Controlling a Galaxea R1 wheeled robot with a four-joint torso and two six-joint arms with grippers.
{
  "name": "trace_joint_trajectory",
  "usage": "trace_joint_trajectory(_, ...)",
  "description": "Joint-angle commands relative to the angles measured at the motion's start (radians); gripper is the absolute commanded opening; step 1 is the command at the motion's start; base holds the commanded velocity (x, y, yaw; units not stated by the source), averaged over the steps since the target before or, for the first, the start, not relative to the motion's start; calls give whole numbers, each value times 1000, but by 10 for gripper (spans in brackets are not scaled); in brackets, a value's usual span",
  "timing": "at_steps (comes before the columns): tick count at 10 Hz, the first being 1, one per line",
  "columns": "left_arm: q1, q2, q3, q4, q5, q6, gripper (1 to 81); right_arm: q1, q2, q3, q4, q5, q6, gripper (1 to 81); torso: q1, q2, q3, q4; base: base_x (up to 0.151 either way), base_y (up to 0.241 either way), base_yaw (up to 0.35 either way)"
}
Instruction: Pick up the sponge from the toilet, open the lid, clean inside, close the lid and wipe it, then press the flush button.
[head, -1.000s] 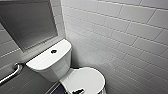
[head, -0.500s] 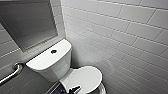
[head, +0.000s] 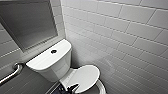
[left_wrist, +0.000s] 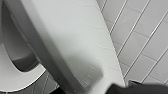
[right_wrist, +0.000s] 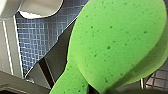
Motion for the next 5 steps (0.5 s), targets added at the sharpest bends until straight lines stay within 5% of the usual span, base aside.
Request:
trace_joint_trajectory(1, -138, -63, -20, -34, -51, 18, 811, 9, -51, 30, -6, -63, 0, 10, 0, 0, 0, 0, 0, 0, 0)
trace_joint_trajectory(5, -143, -97, -37, -31, -50, 18, 811, 11, -47, 30, -6, -65, 0, 10, 0, 0, 65, 0, 0, 0, 0)
